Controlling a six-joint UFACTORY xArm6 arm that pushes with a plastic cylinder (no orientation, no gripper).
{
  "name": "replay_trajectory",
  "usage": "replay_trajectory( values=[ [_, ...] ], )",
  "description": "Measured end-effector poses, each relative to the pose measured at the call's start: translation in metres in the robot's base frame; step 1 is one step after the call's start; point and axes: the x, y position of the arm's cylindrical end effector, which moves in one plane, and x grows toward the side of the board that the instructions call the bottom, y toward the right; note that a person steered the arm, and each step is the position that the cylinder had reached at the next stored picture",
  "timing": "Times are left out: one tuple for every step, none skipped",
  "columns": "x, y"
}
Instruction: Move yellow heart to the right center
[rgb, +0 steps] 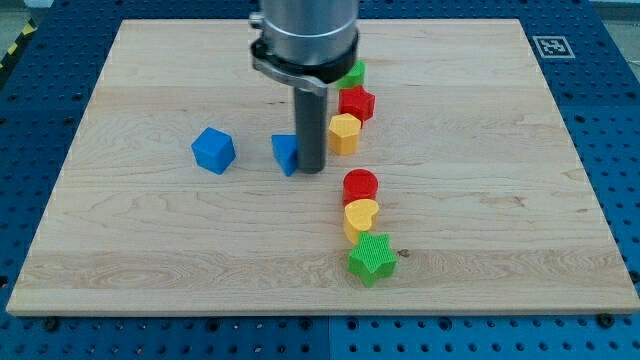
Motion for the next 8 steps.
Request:
replay_trajectory(
  values=[
    [-0.003,-0.032],
    [-0.008,-0.057],
    [-0.002,-0.052],
    [0.039,-0.034],
    [0.074,-0.014],
    [0.091,0.019],
    [0.094,0.053],
    [0.094,0.076]
  ],
)
